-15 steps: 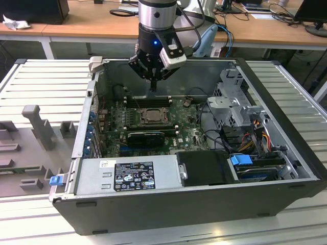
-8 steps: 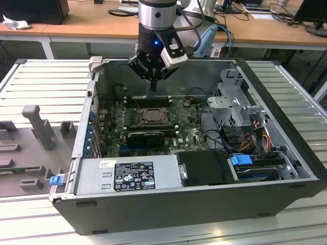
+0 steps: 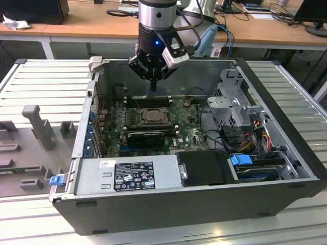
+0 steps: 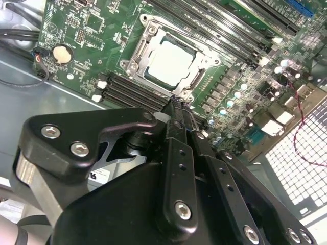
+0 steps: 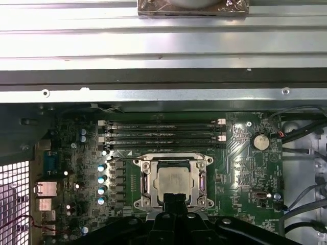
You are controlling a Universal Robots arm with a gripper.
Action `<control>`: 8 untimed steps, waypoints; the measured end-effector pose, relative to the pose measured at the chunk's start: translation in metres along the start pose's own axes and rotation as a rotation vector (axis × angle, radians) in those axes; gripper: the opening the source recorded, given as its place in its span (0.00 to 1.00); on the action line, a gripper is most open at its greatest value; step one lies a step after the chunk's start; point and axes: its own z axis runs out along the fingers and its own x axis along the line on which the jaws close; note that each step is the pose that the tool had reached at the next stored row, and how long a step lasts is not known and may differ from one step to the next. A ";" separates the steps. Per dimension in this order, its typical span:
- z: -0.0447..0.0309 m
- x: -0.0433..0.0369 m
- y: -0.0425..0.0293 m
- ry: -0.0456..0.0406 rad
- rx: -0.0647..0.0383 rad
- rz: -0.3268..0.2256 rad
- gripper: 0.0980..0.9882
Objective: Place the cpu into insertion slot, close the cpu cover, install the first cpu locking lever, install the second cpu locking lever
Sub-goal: 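Install the first cpu locking lever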
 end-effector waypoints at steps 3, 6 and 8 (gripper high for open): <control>0.0000 0.0000 0.0000 0.0006 0.000 -0.012 0.01; 0.0000 0.0000 0.0000 0.0013 0.000 -0.026 0.01; 0.0000 0.0000 0.0000 0.0017 0.000 -0.037 0.01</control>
